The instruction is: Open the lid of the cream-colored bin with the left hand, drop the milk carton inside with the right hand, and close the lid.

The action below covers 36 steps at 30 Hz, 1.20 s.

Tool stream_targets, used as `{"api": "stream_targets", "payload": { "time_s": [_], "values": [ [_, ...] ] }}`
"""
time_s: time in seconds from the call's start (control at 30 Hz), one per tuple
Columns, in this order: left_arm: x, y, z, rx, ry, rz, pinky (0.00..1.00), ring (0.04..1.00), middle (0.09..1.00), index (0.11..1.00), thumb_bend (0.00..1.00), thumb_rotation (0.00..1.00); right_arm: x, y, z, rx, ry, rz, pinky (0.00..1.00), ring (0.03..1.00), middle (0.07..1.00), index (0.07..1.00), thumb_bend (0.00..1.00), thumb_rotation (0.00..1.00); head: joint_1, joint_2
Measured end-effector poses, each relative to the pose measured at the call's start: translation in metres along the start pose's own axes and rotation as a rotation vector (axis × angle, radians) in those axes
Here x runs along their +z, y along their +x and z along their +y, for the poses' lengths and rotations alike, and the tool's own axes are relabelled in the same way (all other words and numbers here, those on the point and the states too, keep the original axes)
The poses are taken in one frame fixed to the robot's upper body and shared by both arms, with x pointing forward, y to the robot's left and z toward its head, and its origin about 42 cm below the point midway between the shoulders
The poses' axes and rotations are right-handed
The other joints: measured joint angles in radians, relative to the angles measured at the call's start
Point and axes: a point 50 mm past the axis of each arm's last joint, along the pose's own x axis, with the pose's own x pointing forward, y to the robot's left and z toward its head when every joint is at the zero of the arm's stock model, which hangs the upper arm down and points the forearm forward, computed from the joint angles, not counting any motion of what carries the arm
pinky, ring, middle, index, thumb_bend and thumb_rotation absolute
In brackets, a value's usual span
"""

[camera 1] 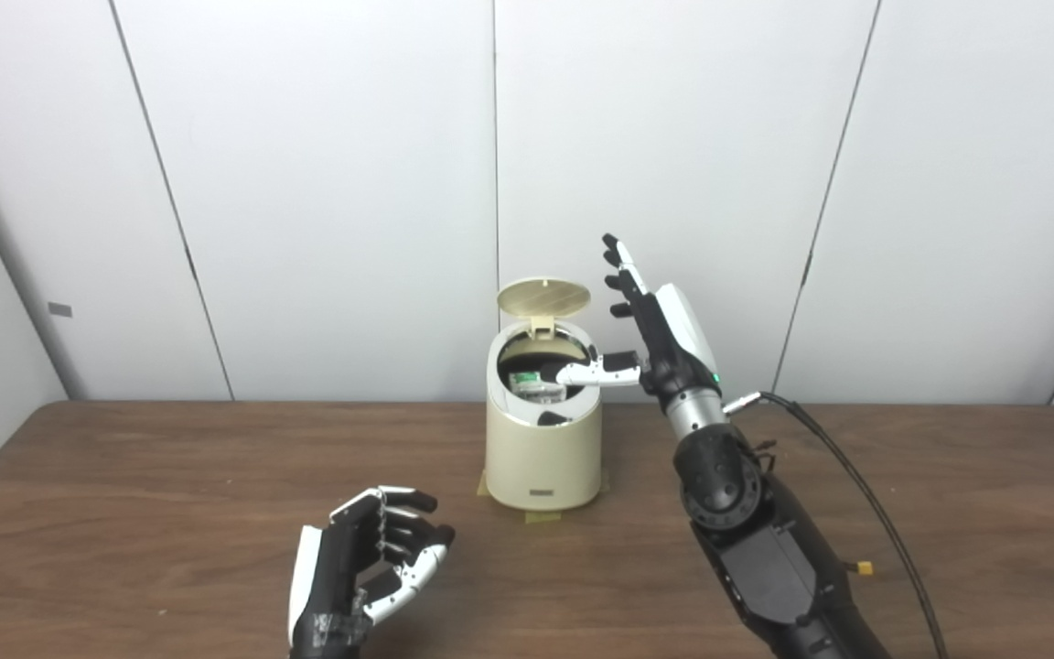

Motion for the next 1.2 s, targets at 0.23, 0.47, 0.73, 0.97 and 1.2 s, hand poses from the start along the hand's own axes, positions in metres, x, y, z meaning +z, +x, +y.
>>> {"api": "stream_targets", "payload": {
  "time_s": [0.23, 0.47, 0.73, 0.97, 1.2],
  "values": [
    [0.000, 0.000, 0.000, -0.001, 0.002, 0.000, 0.32, 0.430, 0.466, 0.523, 0.51, 0.00, -0.001, -0.013, -0.026, -0.049, 0.110, -0.012, 0.72, 0.854, 0.949, 0.973, 0.84, 0.18, -0.003, -0.003],
    [-0.001, 0.000, 0.002, -0.001, 0.002, 0.000, 0.33, 0.431, 0.462, 0.530, 0.51, 0.00, -0.003, -0.055, -0.049, -0.101, 0.273, -0.026, 0.76, 0.875, 0.953, 0.999, 0.74, 0.25, 0.002, -0.011],
    [-0.005, 0.002, 0.005, -0.016, -0.009, 0.002, 0.38, 0.494, 0.477, 0.519, 0.52, 0.00, -0.029, -0.118, -0.052, -0.038, 0.456, 0.025, 0.60, 0.716, 0.823, 0.886, 0.83, 0.49, 0.002, -0.015],
    [-0.011, 0.005, 0.014, -0.046, 0.014, 0.006, 0.40, 0.501, 0.474, 0.519, 0.51, 0.00, -0.056, -0.172, -0.044, -0.063, 0.520, 0.083, 0.50, 0.647, 0.770, 0.830, 0.79, 0.40, 0.018, -0.021],
    [-0.009, 0.009, 0.016, -0.088, 0.036, 0.003, 0.63, 0.722, 0.753, 0.760, 0.74, 0.19, -0.061, -0.188, -0.037, -0.072, 0.594, 0.090, 0.55, 0.711, 0.804, 0.844, 0.84, 0.42, 0.021, -0.029]
  ]
}}
